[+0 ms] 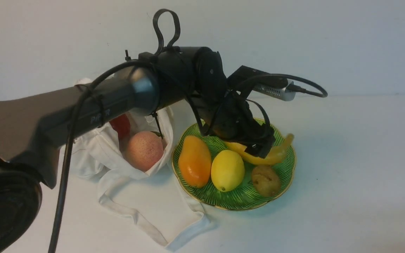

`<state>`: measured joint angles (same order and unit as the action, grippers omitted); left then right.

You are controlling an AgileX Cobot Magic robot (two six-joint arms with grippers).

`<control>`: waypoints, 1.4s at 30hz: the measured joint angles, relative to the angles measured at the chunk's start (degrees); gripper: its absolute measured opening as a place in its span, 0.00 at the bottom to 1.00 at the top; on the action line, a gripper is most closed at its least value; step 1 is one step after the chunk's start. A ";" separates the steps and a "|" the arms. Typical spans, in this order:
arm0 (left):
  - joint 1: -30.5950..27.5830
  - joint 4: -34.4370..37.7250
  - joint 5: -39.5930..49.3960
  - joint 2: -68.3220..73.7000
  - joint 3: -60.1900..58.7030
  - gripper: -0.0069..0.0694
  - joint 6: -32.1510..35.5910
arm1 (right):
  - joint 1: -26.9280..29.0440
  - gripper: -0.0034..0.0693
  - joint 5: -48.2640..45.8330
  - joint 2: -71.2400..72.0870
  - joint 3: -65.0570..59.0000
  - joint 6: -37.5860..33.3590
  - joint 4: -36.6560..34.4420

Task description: Take the fruit out of the cloth bag on the white table and place them on a plate.

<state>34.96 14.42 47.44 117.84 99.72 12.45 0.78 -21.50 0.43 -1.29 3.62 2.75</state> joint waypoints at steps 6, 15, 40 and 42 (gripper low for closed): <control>0.00 -9.41 11.43 -2.05 9.11 0.87 -5.46 | 0.00 0.03 0.00 0.00 0.00 0.00 0.00; 0.00 -30.05 23.60 -18.89 12.61 0.11 -16.16 | 0.00 0.03 0.00 0.00 0.00 0.00 0.00; 0.00 -29.59 0.42 -76.21 -46.82 0.08 -28.49 | 0.00 0.03 0.00 0.00 0.00 0.00 0.00; 0.00 -29.99 1.19 -77.13 -46.96 0.08 -28.50 | 0.00 0.03 0.00 0.00 0.00 0.00 0.00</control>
<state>34.96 -15.57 48.63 40.71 52.76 -16.05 0.78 -21.50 0.43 -1.29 3.62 2.75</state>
